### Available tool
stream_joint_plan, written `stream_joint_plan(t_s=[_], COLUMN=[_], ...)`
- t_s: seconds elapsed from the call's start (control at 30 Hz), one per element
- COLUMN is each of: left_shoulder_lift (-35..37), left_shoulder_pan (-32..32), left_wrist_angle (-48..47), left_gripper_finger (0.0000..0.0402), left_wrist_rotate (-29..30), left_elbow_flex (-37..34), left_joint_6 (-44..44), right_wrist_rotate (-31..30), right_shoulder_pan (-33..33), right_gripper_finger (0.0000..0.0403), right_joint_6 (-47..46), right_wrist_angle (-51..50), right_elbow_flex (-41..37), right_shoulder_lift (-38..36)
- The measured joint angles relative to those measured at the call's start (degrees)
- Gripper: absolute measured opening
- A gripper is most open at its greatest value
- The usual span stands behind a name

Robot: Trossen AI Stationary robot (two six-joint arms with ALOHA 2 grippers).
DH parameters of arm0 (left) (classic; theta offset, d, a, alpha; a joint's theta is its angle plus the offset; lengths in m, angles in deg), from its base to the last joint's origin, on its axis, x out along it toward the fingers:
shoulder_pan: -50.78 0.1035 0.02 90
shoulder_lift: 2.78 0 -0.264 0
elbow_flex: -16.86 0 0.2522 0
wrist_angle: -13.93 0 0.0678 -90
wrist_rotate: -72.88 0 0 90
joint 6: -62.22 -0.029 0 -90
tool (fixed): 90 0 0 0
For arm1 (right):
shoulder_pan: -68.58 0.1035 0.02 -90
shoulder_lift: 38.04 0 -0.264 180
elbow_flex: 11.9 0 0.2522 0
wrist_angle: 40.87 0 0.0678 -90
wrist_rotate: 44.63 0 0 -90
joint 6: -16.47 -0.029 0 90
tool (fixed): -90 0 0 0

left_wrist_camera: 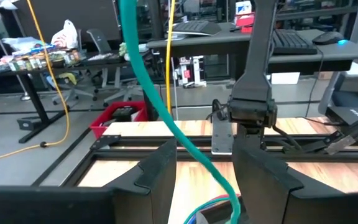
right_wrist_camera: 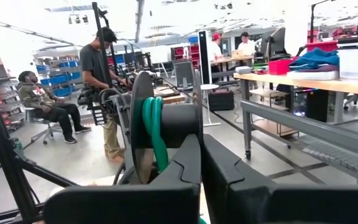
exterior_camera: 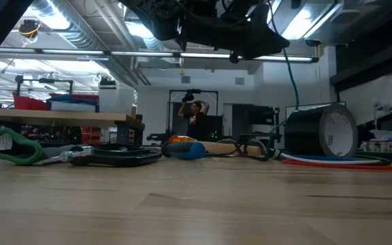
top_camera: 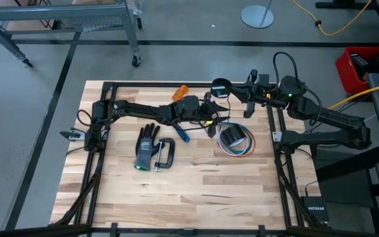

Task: Coil cords
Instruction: Coil the green wire onto the spool

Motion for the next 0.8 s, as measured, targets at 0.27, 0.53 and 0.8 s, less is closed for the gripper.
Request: stream_joint_plan(t_s=[0.27,0.53,0.8], left_shoulder_lift=[-2.56,-4.31,-4.28], left_shoulder_pan=[0.03,-0.27,-0.36], left_wrist_angle=[1.63,2.15,6.03], left_gripper_finger=[0.0147,0.0103,0.0025], left_wrist_rotate=[0.84,0.86,0.84], left_elbow_flex=[0.04,0.04,0.02], left_joint_6=[2.40,3.37,3.93], right_wrist_rotate=[0.17,0.15,0.15], right_shoulder_pan=[0.00,0.00,0.00], right_gripper_finger=[0.0001,0.0001,0.0001], right_joint_6=[0.00,0.78,0.98], right_wrist_angle=[0.49,0.38,-0.06], right_elbow_flex=[0.00,-0.02,-0.02], right_shoulder_lift=[0.04,0.04,0.02])
